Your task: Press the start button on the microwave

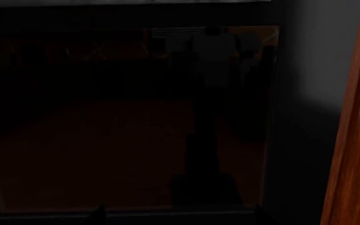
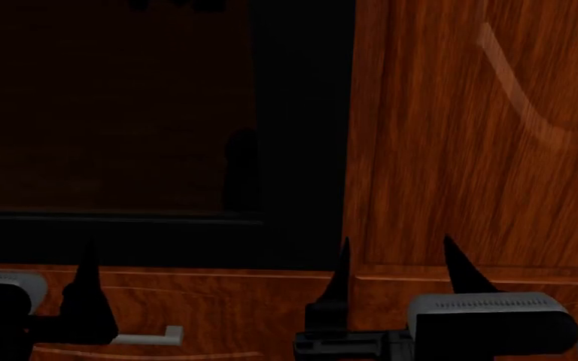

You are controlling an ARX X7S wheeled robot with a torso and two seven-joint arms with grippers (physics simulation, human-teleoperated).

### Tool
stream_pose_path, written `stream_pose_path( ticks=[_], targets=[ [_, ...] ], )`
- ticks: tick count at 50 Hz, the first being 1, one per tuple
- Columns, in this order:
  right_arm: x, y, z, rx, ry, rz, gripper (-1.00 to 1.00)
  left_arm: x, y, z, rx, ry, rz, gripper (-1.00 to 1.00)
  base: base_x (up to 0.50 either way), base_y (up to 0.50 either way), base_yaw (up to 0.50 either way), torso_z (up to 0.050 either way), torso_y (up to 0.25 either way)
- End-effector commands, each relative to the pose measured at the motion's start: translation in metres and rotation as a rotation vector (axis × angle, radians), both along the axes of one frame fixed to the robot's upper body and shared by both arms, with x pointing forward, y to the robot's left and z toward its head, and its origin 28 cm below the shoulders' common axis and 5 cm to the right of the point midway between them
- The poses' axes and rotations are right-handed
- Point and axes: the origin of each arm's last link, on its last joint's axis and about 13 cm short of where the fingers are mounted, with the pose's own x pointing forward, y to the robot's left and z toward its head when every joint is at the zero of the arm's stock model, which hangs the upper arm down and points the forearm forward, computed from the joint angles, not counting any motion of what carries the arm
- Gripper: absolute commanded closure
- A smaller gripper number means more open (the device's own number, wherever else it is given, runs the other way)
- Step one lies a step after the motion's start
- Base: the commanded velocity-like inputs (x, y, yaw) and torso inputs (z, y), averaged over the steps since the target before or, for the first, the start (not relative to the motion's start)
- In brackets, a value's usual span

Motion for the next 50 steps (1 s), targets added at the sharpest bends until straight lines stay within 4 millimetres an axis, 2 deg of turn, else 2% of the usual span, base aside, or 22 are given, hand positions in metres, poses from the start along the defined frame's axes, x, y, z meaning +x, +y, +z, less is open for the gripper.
stream_pose_path(
  ticks=[1,16,41,50],
  targets=[
    [-0.001,-0.0004,0.0146,0.018,-0.029,0.026,-1.0,0.0025,0.0013,0.0157,0.009,-0.018,-0.002,-1.0,0.0,0.0,0.0,0.0,0.0],
    [-0.0033,0.0017,0.0171,0.052,-0.043,0.05,-1.0,0.0004,0.0026,0.0148,0.013,-0.027,0.002,-1.0,0.03,0.31,0.0,0.0,0.0],
    [-0.005,0.0037,0.0225,0.066,-0.046,0.06,-1.0,0.0008,0.0025,0.0118,-0.002,-0.022,-0.008,-1.0,0.47,0.16,0.0,0.0,0.0],
    [-0.0051,0.0034,0.0215,0.081,-0.041,0.056,-1.0,0.0,0.0031,0.0111,-0.005,-0.02,-0.003,-1.0,0.01,-0.06,0.0,0.0,0.0]
  ],
)
